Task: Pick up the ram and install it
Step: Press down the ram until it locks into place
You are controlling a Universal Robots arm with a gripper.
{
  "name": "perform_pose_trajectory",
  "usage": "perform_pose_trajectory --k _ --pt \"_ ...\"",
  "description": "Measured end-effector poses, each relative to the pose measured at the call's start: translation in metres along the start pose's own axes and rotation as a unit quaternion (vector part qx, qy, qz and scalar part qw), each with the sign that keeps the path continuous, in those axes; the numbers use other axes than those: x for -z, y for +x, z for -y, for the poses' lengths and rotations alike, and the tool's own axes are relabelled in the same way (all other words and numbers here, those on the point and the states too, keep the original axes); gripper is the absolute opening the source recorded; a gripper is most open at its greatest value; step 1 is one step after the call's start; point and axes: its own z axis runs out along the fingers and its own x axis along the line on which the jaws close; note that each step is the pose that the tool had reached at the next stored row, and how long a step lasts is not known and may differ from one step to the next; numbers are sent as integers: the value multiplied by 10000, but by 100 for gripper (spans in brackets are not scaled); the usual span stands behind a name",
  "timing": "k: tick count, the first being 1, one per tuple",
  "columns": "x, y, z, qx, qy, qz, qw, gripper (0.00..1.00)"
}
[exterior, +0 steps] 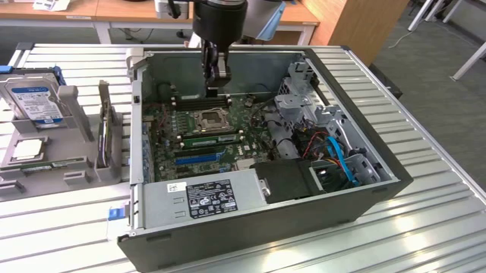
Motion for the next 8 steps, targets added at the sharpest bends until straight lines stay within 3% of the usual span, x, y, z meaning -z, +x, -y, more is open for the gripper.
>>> perform_pose_trajectory --k 8 --pt "3 1 82 0 -28 0 10000 10"
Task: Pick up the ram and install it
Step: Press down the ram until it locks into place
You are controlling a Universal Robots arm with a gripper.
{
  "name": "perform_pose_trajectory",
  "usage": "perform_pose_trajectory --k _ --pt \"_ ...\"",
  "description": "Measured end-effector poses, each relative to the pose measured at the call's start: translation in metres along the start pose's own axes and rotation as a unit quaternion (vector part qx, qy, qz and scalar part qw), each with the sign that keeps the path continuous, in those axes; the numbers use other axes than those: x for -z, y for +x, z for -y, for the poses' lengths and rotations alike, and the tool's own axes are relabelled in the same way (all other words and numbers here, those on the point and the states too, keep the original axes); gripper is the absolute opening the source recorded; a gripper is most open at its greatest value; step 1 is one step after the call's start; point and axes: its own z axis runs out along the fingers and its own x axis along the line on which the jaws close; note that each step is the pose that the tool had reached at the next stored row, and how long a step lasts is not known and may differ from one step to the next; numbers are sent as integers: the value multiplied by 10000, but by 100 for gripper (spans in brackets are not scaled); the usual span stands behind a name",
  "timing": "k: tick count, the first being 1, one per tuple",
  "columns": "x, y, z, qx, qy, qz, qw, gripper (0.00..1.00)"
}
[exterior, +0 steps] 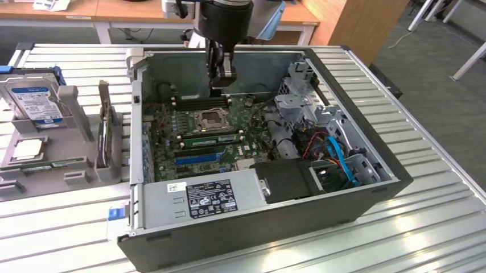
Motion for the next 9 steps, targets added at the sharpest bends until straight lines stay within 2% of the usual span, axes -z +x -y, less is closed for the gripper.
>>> perform_pose_trajectory --k 9 --pt "0 0 10 1 -2 0 10000 10"
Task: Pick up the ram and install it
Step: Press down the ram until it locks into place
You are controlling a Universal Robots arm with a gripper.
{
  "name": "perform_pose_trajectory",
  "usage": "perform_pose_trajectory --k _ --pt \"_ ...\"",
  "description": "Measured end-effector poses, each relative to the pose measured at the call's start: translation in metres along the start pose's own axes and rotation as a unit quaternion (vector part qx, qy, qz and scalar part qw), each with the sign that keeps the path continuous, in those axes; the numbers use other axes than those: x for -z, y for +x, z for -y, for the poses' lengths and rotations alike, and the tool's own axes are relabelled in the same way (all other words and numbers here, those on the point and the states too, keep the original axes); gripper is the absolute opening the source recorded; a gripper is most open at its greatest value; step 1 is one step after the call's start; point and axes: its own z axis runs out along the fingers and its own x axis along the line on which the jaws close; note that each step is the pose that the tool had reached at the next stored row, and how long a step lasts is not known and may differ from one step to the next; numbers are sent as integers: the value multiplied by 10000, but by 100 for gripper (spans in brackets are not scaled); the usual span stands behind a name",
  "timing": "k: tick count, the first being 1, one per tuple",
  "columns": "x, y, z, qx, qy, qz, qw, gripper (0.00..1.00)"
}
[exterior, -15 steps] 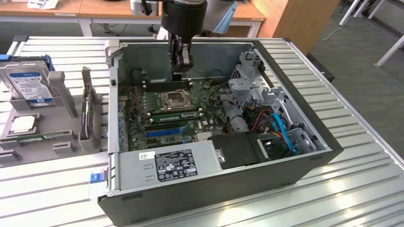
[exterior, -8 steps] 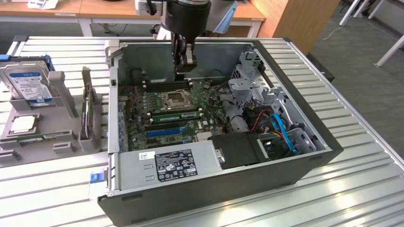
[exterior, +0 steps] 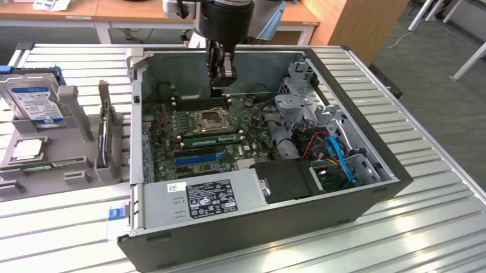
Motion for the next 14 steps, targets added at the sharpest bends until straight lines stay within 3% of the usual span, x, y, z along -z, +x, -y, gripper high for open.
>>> perform_pose_trajectory --k 14 --pt "8 -1 211 -1 -2 0 10000 10"
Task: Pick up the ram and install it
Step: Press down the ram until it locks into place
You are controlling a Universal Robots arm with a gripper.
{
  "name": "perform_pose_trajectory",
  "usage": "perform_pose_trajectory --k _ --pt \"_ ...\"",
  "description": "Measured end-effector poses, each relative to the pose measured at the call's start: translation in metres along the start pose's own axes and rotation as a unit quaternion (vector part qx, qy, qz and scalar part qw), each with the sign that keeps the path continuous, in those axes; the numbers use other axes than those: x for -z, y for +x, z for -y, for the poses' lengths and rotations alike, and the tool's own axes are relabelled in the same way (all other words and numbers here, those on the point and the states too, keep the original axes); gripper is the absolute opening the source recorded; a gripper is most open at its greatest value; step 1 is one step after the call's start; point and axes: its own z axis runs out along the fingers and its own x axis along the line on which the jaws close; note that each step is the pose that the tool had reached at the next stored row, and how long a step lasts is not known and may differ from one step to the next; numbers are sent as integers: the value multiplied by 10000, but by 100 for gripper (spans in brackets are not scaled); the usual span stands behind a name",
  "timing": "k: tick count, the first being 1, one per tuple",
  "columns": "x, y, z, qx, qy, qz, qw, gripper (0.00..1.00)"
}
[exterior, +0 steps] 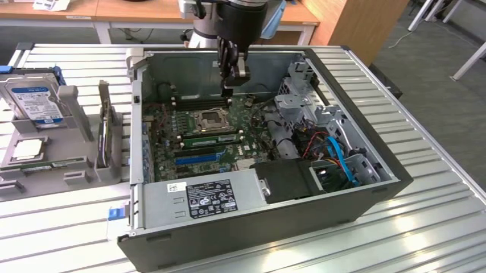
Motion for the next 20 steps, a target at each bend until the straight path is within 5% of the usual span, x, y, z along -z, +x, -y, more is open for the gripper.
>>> perform_pose_trajectory --k 14,20 --pt "0 0 0 -11 0 0 10000 10" --pt "-1 -1 -1 -236 1 8 9997 10"
